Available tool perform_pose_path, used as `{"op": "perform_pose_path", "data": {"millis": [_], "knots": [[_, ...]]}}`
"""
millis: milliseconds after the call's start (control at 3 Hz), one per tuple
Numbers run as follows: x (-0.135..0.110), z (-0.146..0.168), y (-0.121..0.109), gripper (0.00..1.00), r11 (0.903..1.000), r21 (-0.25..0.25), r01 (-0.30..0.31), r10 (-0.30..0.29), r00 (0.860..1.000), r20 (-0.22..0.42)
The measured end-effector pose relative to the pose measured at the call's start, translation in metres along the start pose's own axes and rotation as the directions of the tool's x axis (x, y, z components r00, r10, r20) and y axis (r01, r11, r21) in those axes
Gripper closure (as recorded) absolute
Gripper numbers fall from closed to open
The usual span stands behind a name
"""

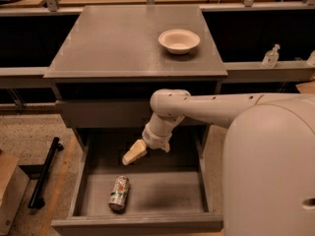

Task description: Pick 7up can from middle drawer and place on counter

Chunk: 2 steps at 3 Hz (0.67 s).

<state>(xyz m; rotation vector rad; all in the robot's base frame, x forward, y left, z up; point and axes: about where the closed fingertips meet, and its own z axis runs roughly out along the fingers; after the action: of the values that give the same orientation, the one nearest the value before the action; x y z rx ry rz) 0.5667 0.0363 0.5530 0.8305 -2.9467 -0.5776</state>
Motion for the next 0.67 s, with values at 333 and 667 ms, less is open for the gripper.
{"op": "perform_pose_path", "data": {"millis": [333,667], "knots": [[-0.002,0.016,-0.003,0.00,0.9977,-0.002,-0.068,0.068,0.998,-0.013],[-0.004,0.043,-0.004,0.00,0.9875,-0.019,-0.156,0.156,0.987,-0.024]]}}
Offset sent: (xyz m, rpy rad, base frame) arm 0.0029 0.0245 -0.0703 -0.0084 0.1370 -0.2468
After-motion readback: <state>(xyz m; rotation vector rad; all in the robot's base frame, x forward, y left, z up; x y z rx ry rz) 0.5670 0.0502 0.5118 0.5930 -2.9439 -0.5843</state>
